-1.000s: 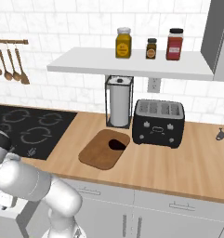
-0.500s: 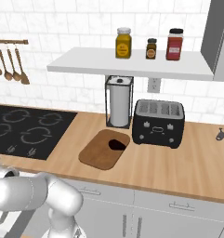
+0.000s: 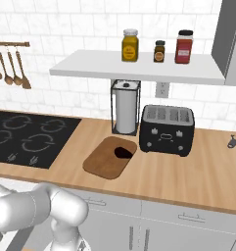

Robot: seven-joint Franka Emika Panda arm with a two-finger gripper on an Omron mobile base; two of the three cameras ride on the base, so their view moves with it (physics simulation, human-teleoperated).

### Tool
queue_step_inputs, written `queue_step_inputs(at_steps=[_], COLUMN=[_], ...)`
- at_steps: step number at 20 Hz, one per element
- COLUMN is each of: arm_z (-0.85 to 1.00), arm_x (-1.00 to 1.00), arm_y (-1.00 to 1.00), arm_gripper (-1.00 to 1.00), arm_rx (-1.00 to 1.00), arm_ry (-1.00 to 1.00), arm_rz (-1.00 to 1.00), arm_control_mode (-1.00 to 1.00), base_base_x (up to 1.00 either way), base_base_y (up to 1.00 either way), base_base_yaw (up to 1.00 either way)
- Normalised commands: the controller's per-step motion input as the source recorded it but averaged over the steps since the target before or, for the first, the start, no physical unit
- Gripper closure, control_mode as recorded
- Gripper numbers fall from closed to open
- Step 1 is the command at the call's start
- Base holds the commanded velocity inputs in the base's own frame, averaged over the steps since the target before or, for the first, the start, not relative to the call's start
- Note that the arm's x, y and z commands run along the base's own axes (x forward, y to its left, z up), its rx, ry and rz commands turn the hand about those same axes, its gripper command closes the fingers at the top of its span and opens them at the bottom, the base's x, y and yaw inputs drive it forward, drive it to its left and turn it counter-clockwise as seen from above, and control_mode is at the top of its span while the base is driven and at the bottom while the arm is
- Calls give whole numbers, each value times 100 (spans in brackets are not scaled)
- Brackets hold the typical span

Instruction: Place the appropriate cutting tool for cutting the avocado skin on the cutting board.

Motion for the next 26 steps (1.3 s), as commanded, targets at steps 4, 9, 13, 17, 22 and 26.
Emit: queue_step_inputs(at_steps=[4,9,13,17,22,26], arm_z=[42,23,-4,2,4,0], arm_x=[39,14,-6,1,49,53], arm_y=[16,13,11,1,-8,0], arm_gripper=[-100,-100,-100,-100,-100,-100], arm_rx=[-22,-26,-21,-19,-7,0], arm_ry=[-12,-25,-32,-49,-23,-21], arm_rz=[0,-3,-3,-11,1,18], arm_control_mode=[-100,-100,-100,-100,-100,-100], base_base_x=[0,0,0,0,0,0], base_base_y=[0,0,0,0,0,0], base_base_yaw=[0,0,0,0,0,0])
